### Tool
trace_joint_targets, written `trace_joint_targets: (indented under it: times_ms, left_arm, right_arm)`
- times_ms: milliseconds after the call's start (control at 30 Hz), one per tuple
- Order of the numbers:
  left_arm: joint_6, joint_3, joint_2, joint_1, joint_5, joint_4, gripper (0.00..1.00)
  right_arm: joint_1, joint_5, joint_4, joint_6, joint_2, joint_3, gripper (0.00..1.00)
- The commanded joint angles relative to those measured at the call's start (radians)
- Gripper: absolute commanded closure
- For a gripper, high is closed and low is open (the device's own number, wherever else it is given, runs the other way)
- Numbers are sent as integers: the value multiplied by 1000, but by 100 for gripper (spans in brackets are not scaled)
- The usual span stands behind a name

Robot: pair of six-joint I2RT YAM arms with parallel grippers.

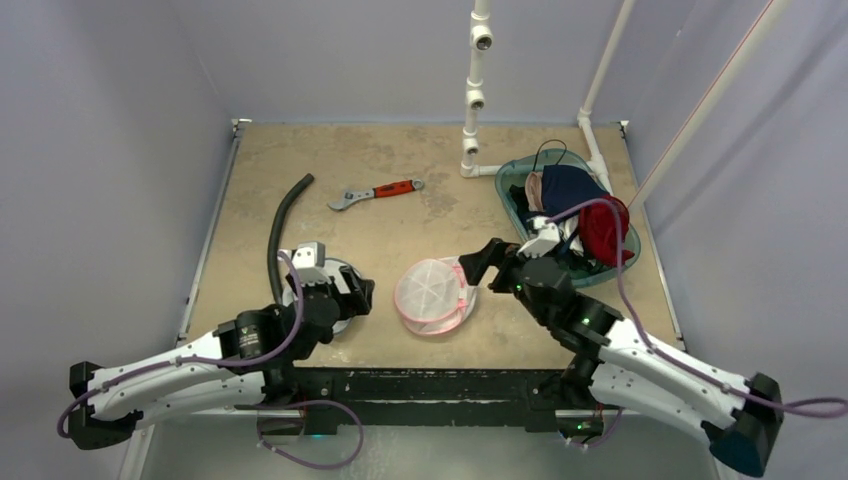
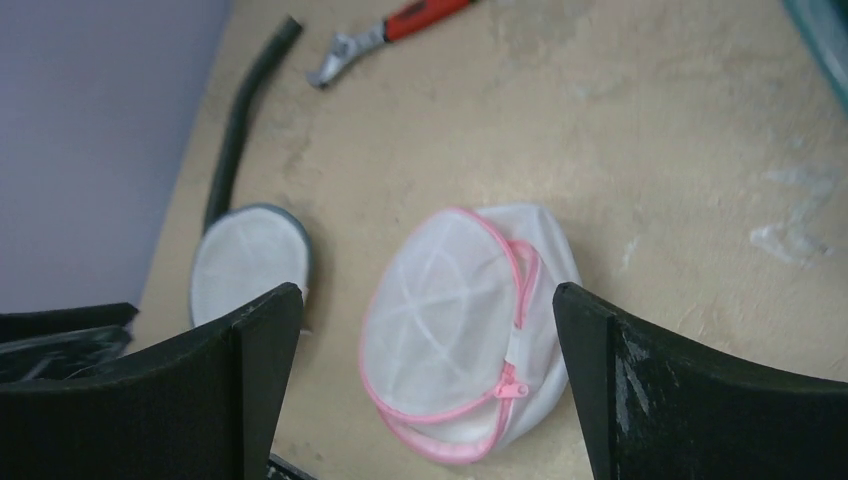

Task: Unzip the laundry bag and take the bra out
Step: Reset both arms

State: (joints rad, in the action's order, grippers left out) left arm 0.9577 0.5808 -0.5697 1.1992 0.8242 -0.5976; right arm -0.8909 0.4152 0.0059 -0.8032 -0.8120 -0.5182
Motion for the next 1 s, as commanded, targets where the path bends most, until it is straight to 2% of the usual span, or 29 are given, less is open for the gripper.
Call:
trace_joint_targets:
  times_ms: [0,133,267,400,567,700,967]
  left_arm:
    - [-3,74,-21,4,81,-85,18]
    - [9,105,-13,4,133,-124,17]
    - [3,130,-20,3,158,-129,17]
    - [27,207,-81,3,203,-189,16]
    - [-37,306,-173,3,238,-214,17]
    - [6,314,-205,4,305,-271,17]
    - [-29,261,-92,3,265,-240,17]
  right_arm:
    - [-1,90,-75,171,139,-76,2]
    - [-1,100,-42,127,217,-60,2]
    - [-1,32,114,149,293,-11,2]
    - [1,-10,178,224,333,-11,2]
    - [0,94,181,212,395,-2,2]
    - [-1,260,108,108,438,9,2]
    - [0,250,107,84,447,9,2]
